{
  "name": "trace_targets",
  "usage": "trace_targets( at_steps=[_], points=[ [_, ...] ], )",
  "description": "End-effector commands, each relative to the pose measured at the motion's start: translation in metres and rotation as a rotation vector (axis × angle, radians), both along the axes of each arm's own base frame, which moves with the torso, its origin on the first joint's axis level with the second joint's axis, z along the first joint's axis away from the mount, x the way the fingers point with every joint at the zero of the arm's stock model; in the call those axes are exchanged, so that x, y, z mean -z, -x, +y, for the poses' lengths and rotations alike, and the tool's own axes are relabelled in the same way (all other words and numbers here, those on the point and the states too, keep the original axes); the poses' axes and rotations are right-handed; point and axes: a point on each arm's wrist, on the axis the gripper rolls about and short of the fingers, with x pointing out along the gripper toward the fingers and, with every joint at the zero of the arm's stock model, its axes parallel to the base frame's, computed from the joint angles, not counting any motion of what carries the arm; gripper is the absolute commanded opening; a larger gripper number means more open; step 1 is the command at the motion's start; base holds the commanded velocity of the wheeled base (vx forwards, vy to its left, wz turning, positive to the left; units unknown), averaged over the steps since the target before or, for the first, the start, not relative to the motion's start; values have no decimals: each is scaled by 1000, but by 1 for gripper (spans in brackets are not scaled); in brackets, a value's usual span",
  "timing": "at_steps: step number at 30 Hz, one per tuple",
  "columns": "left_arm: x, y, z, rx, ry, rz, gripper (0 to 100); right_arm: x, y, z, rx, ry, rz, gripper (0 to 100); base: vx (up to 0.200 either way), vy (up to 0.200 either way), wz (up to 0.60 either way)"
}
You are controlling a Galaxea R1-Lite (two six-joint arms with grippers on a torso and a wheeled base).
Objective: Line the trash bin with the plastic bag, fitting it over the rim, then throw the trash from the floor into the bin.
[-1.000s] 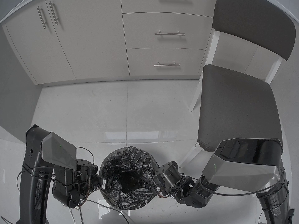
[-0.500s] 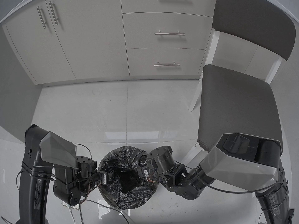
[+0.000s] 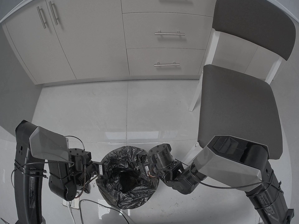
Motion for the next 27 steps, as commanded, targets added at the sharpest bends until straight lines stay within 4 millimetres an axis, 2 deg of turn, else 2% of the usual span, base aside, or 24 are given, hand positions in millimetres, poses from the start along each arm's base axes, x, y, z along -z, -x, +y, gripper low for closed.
trace_targets(
  at_steps=[1, 3, 4, 5, 6, 8, 9, 10, 11, 12, 14, 16, 21, 23, 27],
  points=[
    [-26, 5, 8, -21, 19, -50, 100, -13, 17, 2, -23, -12, 5, 100, 0, 0, 0],
    [-38, 11, 10, -24, 22, -65, 100, -26, 38, 9, -51, -44, 21, 100, 0, 0, 0],
    [-39, 11, 10, -24, 23, -68, 100, -27, 39, 9, -53, -47, 22, 100, 0, 0, 0],
    [-48, 17, 13, -25, 19, -79, 100, -46, 63, 13, -107, -92, 47, 100, 0, 0, 0],
    [-52, 18, 16, -29, 16, -86, 100, -57, 79, 16, -164, -116, 68, 100, 0, 0, 0],
    [-57, 17, 23, -49, 13, -103, 100, -74, 101, 15, -248, -148, 89, 100, 0, 0, 0],
    [-58, 17, 25, -54, 11, -106, 100, -78, 105, 15, -260, -155, 90, 100, 0, 0, 0],
    [-63, 13, 33, -78, 6, -126, 100, -93, 115, 14, -285, -178, 76, 100, 0, 0, 0],
    [-66, 11, 36, -87, 4, -139, 100, -100, 118, 13, -290, -191, 67, 100, 0, 0, 0],
    [-77, 4, 42, -107, 0, -186, 100, -119, 123, 11, -300, -227, 44, 100, 0, 0, 0],
    [-94, -8, 49, -131, -5, -228, 100, -136, 125, 8, -300, -271, 28, 100, 0, 0, 0],
    [-115, -24, 57, -160, -6, -229, 100, -147, 119, 5, -282, -293, 17, 100, 0, 0, 0],
    [-179, -80, 82, -250, 45, -179, 100, -173, 85, -14, -187, -350, -46, 100, 0, 0, 0],
    [-190, -97, 96, -255, 53, -127, 100, -180, 72, -23, -150, -365, -68, 100, 0, 0, 0],
    [-192, -133, 126, -230, 97, 16, 100, -194, 39, -44, -44, -400, -86, 100, 0, 0, 0]
  ],
)
